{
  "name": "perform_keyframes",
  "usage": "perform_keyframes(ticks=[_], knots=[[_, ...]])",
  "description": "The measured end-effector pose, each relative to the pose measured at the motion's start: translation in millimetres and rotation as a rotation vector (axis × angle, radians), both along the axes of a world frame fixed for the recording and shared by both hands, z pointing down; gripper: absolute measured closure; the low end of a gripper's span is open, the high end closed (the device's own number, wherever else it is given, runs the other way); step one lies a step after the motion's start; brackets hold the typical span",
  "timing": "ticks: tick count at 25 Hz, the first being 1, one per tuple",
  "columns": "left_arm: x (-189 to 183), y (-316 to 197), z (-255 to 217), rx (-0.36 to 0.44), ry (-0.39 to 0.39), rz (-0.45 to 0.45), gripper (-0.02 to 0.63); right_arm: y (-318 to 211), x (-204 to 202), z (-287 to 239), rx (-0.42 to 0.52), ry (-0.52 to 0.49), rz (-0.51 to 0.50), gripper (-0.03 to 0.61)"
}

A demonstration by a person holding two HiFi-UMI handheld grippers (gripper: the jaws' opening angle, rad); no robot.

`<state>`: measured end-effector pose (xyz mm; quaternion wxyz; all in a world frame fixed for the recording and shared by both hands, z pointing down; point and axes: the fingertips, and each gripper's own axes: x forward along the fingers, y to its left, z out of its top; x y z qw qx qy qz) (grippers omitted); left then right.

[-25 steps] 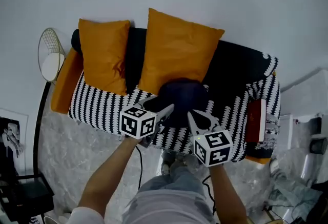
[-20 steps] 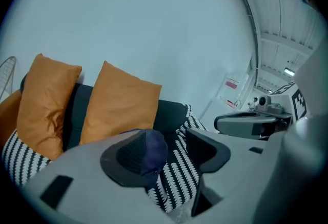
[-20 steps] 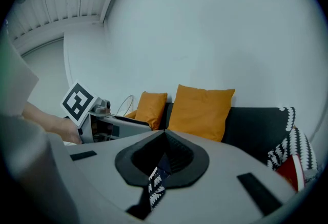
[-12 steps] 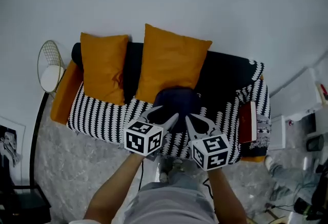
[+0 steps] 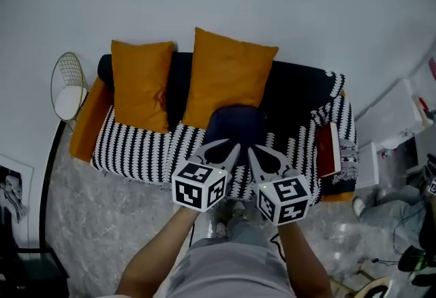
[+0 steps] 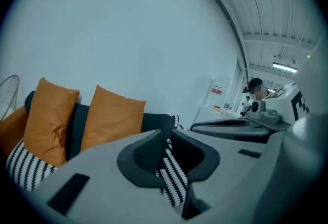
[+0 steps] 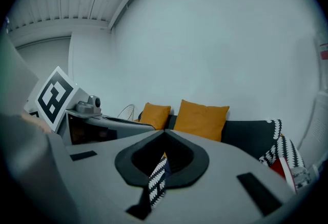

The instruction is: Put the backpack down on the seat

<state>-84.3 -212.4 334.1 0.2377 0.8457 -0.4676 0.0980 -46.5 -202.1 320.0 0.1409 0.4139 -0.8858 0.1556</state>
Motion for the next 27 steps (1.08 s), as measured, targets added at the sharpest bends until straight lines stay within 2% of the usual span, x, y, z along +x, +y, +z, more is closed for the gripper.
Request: perform_keyframes(ticks=[3,8,27], knots=[[4,18,-5,0.022,-0.005,0.015,0.584,18,-3,0,0.007,0.004,0.005,0.577],[9,40,-5,0.032,-0.001,0.026,0.606,39,-3,4,0.009,0.015,0.028,0.577],[3,63,-1,0.013,0.037,0.011,0.609,61,-1,5,0.005,0.041,0.056,0.577]])
